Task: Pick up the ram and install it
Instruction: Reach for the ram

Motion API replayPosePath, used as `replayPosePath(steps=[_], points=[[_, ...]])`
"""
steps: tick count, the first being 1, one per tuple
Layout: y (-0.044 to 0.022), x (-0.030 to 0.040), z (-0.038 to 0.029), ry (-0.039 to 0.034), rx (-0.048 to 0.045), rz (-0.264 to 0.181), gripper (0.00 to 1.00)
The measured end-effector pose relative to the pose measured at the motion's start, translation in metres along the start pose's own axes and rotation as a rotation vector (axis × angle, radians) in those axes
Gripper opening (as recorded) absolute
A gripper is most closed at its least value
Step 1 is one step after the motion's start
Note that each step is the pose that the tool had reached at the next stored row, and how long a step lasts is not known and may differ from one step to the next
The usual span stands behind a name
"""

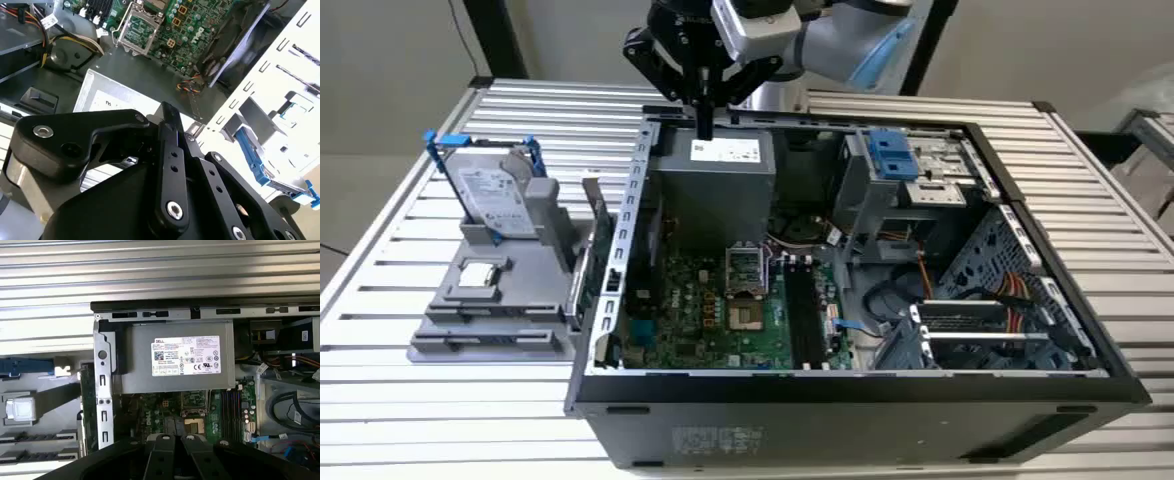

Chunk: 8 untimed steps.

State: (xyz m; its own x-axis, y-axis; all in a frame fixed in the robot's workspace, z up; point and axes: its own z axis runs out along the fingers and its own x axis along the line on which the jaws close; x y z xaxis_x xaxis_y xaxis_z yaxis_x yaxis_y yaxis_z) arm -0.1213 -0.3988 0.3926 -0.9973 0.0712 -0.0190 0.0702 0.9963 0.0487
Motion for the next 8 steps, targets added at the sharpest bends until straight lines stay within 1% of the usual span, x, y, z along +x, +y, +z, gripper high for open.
replayPosePath(steps=[5, 8], points=[[-0.0001, 0.0006, 0.0000, 0.0000, 0.0000, 0.000, 0.00], [0.0000, 0.0007, -0.0001, 0.0017, -0.0003, 0.000, 0.00]])
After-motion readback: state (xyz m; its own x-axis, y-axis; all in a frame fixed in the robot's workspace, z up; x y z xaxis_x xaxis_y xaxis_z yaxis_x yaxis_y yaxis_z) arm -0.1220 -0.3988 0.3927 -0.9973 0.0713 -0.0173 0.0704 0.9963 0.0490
